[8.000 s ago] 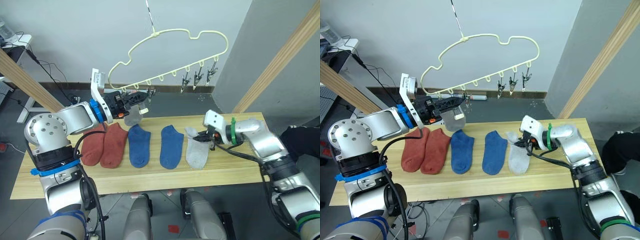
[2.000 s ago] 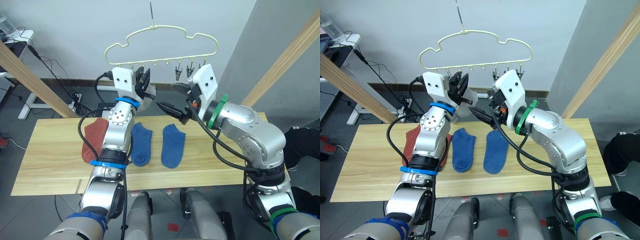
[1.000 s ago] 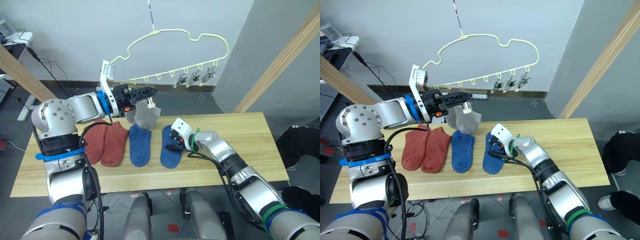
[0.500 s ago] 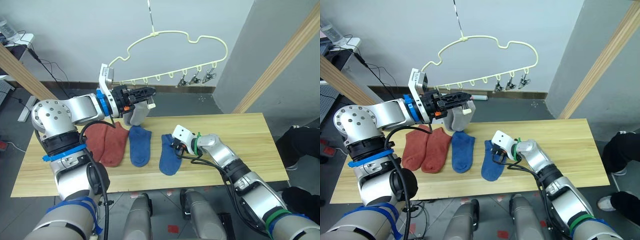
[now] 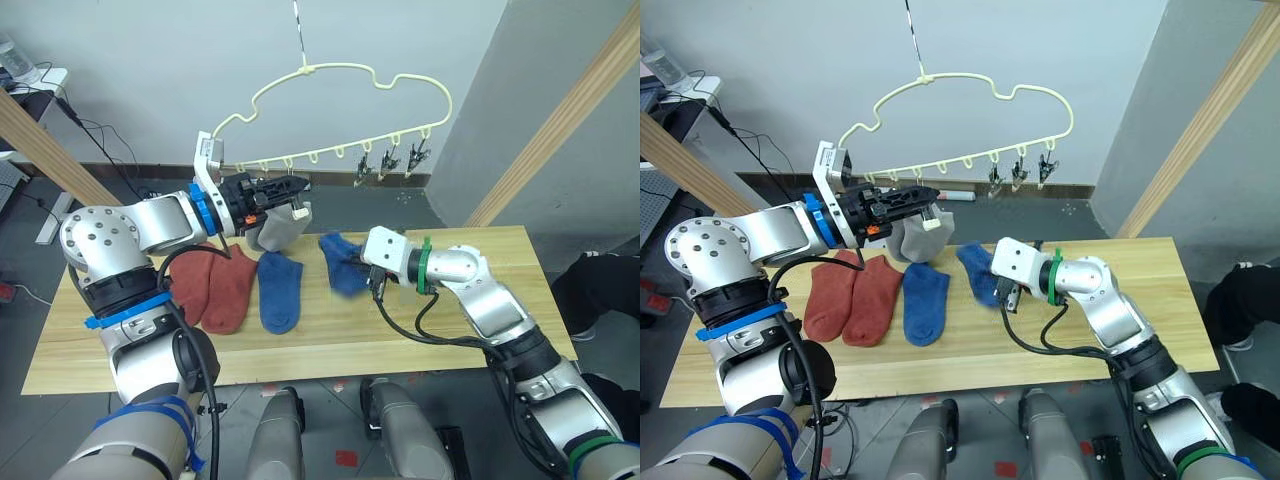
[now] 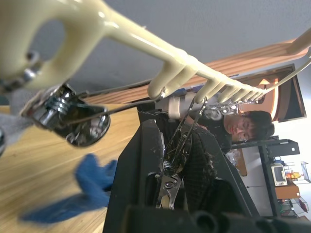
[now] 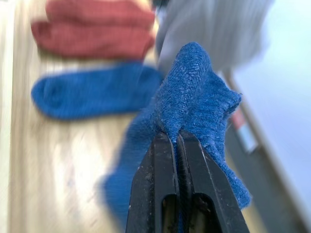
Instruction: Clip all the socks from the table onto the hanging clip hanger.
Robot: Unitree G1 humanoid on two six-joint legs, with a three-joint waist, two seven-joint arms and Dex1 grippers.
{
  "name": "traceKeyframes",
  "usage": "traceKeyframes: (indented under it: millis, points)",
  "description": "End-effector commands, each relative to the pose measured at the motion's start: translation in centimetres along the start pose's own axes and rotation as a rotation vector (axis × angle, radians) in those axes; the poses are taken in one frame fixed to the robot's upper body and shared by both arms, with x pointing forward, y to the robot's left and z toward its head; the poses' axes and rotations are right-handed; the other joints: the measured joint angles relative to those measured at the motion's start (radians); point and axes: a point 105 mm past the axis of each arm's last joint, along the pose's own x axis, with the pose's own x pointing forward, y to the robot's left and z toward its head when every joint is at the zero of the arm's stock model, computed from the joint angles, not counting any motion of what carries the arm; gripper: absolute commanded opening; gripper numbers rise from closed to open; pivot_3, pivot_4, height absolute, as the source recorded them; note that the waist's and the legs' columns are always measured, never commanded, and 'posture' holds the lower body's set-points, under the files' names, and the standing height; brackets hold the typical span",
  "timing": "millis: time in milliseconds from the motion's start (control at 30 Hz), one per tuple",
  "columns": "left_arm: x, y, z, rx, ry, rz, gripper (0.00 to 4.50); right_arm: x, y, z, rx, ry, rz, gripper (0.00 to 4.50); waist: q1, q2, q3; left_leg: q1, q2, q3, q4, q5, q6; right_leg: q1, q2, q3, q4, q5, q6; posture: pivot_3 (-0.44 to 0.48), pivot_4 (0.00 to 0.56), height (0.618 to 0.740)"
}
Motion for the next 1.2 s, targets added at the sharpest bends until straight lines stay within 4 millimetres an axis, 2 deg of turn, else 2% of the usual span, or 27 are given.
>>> traceKeyframes:
  millis: [33,233,467,833,1200]
  points:
    - [-0.1,0.7,-0.5,-0.038,0.025,0.024,0.55,-0.5,-0.2,2.3,-0.114,-0.070,-0.025,0.02,0.000,0.000,0.000,0.000,0.000,0.000,0.000,0.000,0.000,0.000,0.000,0.000,0.000,0.000,0.000,-0.039,0.319,0.740]
    - [0.1,0.6,-0.5,-0.037,0.035,0.022,0.55,-0.7,-0.3,4.1,-0.170,-0.123,-0.074,0.02,0.000,0.000,0.000,0.000,0.000,0.000,0.000,0.000,0.000,0.000,0.000,0.000,0.000,0.000,0.000,-0.041,0.323,0.740]
    - [0.3,0.7,-0.5,-0.039,0.044,0.022,0.55,-0.6,-0.5,5.3,-0.147,-0.152,-0.103,0.02,0.000,0.000,0.000,0.000,0.000,0.000,0.000,0.001,-0.003,0.000,0.000,0.000,0.000,0.000,0.000,-0.050,0.329,0.740]
    - [0.1,0.9,-0.4,-0.039,0.043,0.025,0.55,-1.1,-0.6,5.8,-0.129,-0.158,-0.112,0.02,0.000,0.000,0.000,0.000,0.000,0.000,0.000,0.001,-0.002,0.000,0.000,0.000,-0.001,0.000,0.000,-0.054,0.334,0.740]
    - [0.0,0.9,-0.3,-0.039,0.037,0.027,0.55,-1.5,0.1,6.3,-0.109,-0.172,-0.106,0.02,0.000,0.000,0.000,0.000,0.000,0.000,-0.001,0.000,0.000,0.000,0.000,0.000,-0.001,0.000,0.000,-0.053,0.341,0.740]
